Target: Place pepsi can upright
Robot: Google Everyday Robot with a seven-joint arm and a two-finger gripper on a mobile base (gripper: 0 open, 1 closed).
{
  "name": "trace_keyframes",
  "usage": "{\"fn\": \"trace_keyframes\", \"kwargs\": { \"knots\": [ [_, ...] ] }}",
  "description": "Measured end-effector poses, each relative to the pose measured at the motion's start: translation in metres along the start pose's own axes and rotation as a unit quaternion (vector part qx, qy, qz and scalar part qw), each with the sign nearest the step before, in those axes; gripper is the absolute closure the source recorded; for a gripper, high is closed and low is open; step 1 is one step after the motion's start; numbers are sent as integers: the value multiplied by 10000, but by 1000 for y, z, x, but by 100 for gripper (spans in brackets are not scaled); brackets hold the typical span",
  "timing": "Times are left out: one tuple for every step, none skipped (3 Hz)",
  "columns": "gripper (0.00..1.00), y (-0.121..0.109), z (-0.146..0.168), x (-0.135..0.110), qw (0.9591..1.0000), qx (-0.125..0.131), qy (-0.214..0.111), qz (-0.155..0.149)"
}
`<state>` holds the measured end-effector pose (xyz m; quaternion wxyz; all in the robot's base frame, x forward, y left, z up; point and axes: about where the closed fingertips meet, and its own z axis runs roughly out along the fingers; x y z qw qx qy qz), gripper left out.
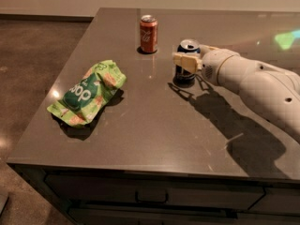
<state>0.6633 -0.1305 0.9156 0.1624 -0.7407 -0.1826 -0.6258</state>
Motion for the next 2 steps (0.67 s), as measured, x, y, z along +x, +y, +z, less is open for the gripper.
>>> {"fn": "trace_keyframes", "kwargs": {
  "knots": [
    [0,0,0,0,10000,6,-3,3],
    [0,0,0,0,10000,6,-3,2]
  ]
}}
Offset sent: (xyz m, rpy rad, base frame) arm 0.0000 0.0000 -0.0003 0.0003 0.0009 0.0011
